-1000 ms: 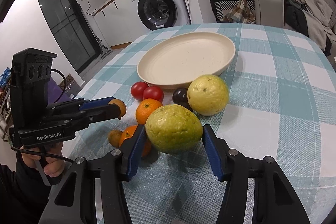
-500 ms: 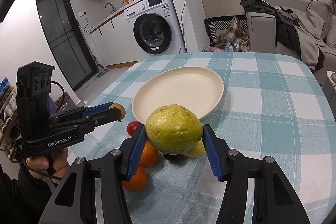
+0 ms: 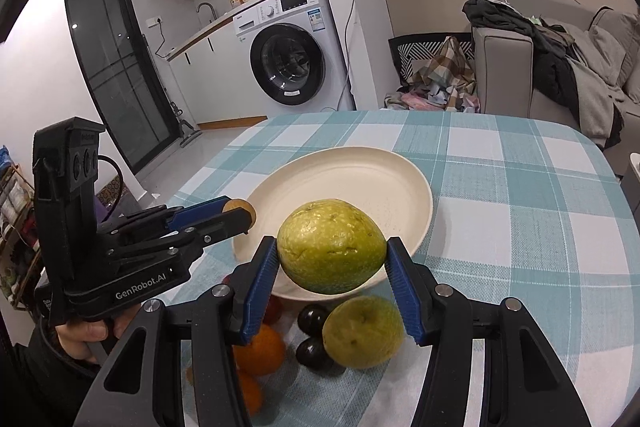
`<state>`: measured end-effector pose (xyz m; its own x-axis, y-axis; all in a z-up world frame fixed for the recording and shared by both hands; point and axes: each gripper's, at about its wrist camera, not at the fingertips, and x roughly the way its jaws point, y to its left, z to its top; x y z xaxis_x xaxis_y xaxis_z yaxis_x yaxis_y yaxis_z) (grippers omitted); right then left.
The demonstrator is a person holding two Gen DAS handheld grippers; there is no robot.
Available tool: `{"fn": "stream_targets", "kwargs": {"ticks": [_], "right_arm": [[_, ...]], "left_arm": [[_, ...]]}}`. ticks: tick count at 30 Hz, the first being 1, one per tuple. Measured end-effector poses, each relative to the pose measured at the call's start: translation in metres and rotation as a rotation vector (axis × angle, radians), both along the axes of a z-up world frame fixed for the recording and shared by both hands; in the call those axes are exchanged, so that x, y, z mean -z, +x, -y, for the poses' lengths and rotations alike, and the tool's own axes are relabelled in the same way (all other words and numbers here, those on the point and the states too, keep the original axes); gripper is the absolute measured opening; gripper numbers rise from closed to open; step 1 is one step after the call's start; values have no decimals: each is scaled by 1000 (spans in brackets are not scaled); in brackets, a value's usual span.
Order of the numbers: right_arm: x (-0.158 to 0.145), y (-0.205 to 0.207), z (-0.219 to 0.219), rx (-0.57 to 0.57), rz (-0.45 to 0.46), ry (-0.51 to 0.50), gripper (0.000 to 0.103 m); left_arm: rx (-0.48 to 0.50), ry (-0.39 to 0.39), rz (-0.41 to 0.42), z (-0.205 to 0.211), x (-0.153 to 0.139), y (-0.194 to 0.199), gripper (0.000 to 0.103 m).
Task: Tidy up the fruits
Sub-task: 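Carry the green citrus and brown fruit onto the cream plate and open both grippers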
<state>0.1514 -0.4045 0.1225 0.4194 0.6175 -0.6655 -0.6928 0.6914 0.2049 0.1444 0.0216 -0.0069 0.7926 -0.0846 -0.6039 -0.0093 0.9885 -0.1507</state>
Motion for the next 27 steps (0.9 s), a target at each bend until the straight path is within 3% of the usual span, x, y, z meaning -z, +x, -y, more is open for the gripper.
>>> {"fn": "stream_targets", "kwargs": {"ticks": [15, 27], "right_arm": [[30, 36, -29, 3, -53, -124, 56], [34, 32, -29, 10, -44, -131, 56]], "left_arm": [[-19, -29, -76, -13, 27, 25, 26], [-26, -14, -105, -11, 31, 28, 27]]}}
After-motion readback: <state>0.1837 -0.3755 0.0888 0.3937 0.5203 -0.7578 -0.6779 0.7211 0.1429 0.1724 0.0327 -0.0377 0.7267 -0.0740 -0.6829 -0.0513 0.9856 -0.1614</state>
